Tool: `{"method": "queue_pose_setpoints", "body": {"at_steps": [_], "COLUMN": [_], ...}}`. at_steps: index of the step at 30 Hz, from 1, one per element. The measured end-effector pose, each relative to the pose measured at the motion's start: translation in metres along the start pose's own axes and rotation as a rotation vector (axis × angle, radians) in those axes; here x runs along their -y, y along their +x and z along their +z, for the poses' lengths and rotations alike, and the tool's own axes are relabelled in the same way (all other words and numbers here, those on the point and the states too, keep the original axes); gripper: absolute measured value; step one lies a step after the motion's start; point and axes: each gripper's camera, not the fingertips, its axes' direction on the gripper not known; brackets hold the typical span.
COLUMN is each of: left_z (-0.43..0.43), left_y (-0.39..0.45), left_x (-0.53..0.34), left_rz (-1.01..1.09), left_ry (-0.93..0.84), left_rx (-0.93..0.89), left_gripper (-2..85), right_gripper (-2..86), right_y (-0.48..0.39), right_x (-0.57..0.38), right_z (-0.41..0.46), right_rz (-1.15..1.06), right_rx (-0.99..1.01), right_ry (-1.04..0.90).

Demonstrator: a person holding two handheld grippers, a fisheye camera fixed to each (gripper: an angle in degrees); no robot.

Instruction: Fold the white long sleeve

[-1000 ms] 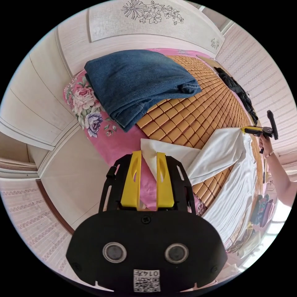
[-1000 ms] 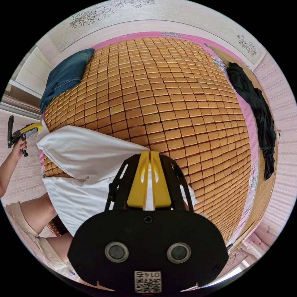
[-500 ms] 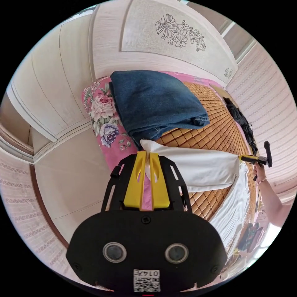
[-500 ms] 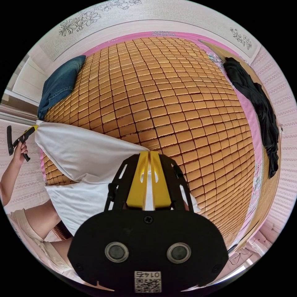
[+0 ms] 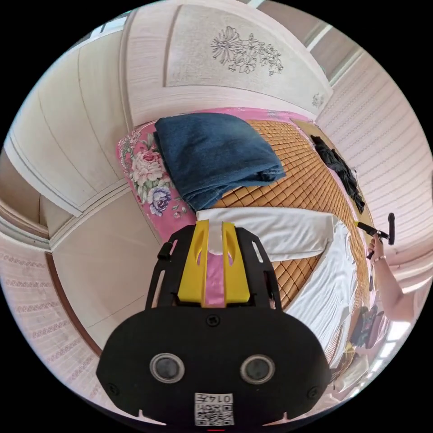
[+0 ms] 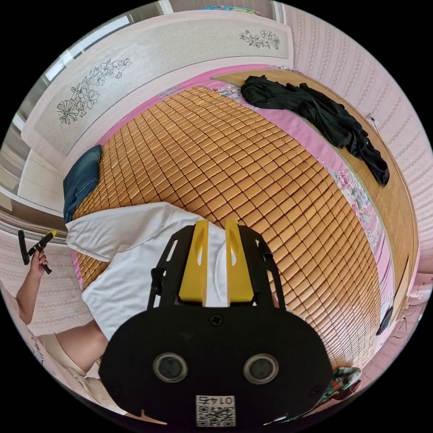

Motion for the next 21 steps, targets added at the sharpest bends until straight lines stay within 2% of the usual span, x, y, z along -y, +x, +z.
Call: {"method": "queue_pose_setpoints", "body": {"at_steps": [5, 7, 10, 12, 15, 21], "left_z": [0.022, 0.045, 0.073, 0.088, 0.113, 0.183], "left_y": [0.099, 0.165, 0.249, 0.298, 0.374, 0.477], "left_x": [0.031, 0.046, 0.064, 0.072, 0.081, 0.065], "left_rz": [0.349, 0.563, 0.777, 0.872, 0.978, 1.141], "left_ry": [-0.017, -0.011, -0.001, 0.017, -0.017, -0.228], "left_rx": [-0.108, -0.175, -0.269, -0.300, -0.370, -0.279], "left_gripper": [5.3, 5.3, 5.2, 5.3, 6.0, 6.9], "right_gripper": [8.7, 9.2, 9.1, 8.6, 8.0, 1.8], "right_y": [0.047, 0.066, 0.097, 0.122, 0.134, 0.133], "right_x": [-0.065, -0.094, -0.137, -0.157, -0.167, -0.175], "right_z": [-0.005, -0.007, -0.007, -0.003, 0.013, 0.035], "right_rz": [0.107, 0.170, 0.284, 0.347, 0.306, 0.193], "right_rx": [-0.069, -0.083, -0.097, -0.081, -0.024, -0.025], "right_ry": [-0.093, -0.107, -0.113, -0.103, -0.133, -0.162]}}
